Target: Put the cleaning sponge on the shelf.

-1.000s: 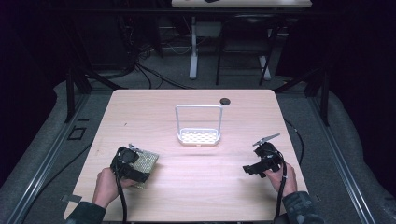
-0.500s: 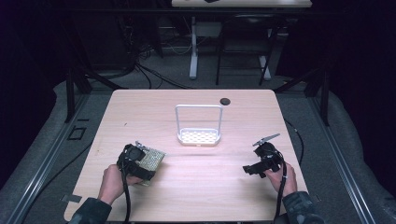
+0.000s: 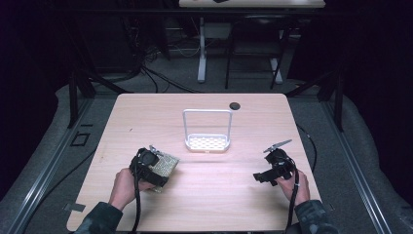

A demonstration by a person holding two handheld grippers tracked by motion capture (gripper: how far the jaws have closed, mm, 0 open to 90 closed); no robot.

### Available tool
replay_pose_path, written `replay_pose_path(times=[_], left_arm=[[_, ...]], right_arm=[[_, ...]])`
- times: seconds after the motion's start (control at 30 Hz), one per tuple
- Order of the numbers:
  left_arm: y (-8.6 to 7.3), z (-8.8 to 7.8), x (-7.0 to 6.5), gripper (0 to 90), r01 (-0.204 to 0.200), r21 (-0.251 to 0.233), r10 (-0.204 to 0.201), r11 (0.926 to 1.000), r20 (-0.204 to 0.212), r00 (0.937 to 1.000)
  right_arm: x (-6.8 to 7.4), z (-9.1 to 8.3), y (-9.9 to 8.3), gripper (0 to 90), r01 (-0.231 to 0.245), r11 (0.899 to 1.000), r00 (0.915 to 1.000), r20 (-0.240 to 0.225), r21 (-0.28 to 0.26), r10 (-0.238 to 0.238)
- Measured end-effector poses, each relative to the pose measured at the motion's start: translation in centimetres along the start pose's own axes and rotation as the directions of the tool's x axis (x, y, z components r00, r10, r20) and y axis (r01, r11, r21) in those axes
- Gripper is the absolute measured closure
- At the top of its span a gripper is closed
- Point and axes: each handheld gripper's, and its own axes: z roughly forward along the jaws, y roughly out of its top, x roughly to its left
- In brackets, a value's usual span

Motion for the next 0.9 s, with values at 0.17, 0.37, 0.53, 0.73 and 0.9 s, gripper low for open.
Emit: replay_pose_path(times=[0.17, 0.37, 0.53, 0.73, 0.9], left_arm=[[0.7, 0.1, -0.3, 11.4, -0.015, -0.006, 0.015, 0.9999, 0.01, 0.9998], [1.7, 0.3, -0.7, 11.5, -0.03, -0.014, 0.031, 0.9994, 0.025, 0.9992], [2.5, 0.3, -1.5, 11.5, -0.055, -0.018, 0.056, 0.9983, 0.035, 0.9978], [3.3, 0.1, -2.0, 11.5, -0.07, -0.032, 0.072, 0.997, 0.049, 0.9962], [3.9, 0.2, -2.6, 11.5, -0.088, -0.032, 0.089, 0.9956, 0.061, 0.9941]], right_arm=[[0.0, 0.0, 0.0, 8.1, -0.003, 1.0, 1.0, -0.002, 0.0, 0.003], [0.0, 0.0, 0.0, 8.1, -0.003, 1.0, 1.0, -0.002, 0.0, 0.003], [-0.1, -0.2, 0.0, 8.2, 0.0, 1.0, 1.0, -0.003, 0.005, 0.0], [0.1, -0.1, 0.0, 8.2, 0.007, 1.0, 1.0, -0.003, -0.004, -0.007], [-0.1, 0.1, 0.1, 8.2, 0.004, 1.0, 1.0, -0.007, 0.002, -0.004]])
